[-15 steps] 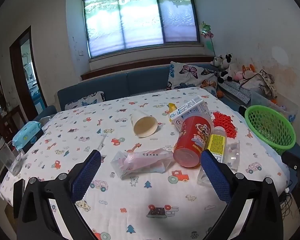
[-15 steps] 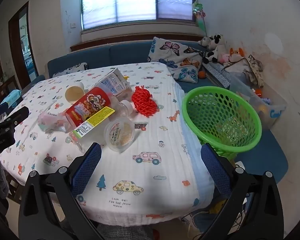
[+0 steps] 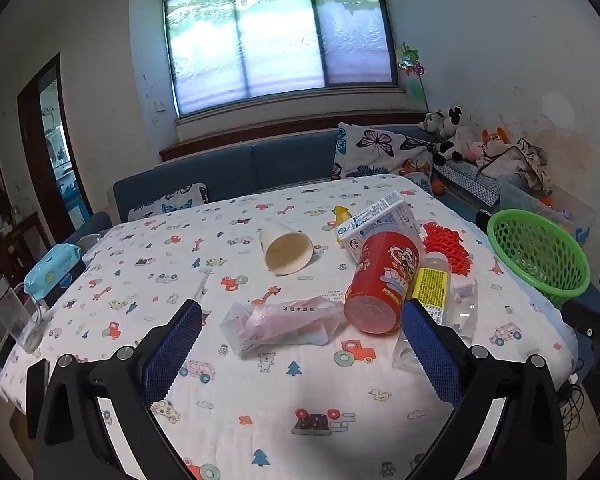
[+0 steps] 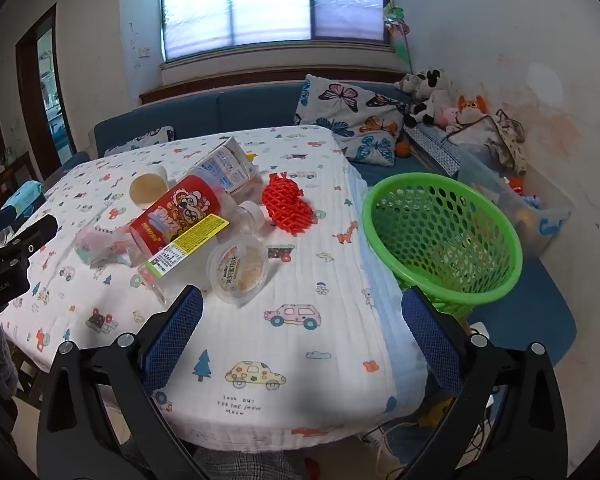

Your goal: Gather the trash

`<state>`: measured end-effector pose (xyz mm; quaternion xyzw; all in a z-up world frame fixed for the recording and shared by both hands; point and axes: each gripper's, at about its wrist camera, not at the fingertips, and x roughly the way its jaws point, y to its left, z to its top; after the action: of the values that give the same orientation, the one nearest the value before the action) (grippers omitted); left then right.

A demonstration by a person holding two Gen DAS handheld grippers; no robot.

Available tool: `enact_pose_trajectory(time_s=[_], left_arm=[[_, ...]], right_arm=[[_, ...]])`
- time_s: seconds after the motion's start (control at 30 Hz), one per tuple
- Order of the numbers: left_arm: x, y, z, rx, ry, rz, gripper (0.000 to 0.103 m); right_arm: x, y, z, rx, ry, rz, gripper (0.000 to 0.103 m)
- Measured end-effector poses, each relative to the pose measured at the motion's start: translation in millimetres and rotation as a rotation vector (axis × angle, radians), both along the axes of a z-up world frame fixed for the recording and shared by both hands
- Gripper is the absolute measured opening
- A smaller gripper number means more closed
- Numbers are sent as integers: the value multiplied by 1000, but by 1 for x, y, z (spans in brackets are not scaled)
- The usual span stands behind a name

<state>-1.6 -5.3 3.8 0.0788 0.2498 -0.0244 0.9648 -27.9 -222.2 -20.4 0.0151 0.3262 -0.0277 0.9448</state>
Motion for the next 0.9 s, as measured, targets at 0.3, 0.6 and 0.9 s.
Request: enact_pose_trajectory(time_s=[0.3, 0.6, 0.9], left_arm=[[0, 6, -3, -11, 5, 2, 97], [2, 7, -6, -14, 9, 6, 97], [3, 8, -8, -15, 12, 9, 97]], right_arm=[[1, 4, -3, -6, 5, 4, 99], [2, 6, -4, -2, 8, 7, 99], [2, 6, -5, -1, 9, 9, 99]])
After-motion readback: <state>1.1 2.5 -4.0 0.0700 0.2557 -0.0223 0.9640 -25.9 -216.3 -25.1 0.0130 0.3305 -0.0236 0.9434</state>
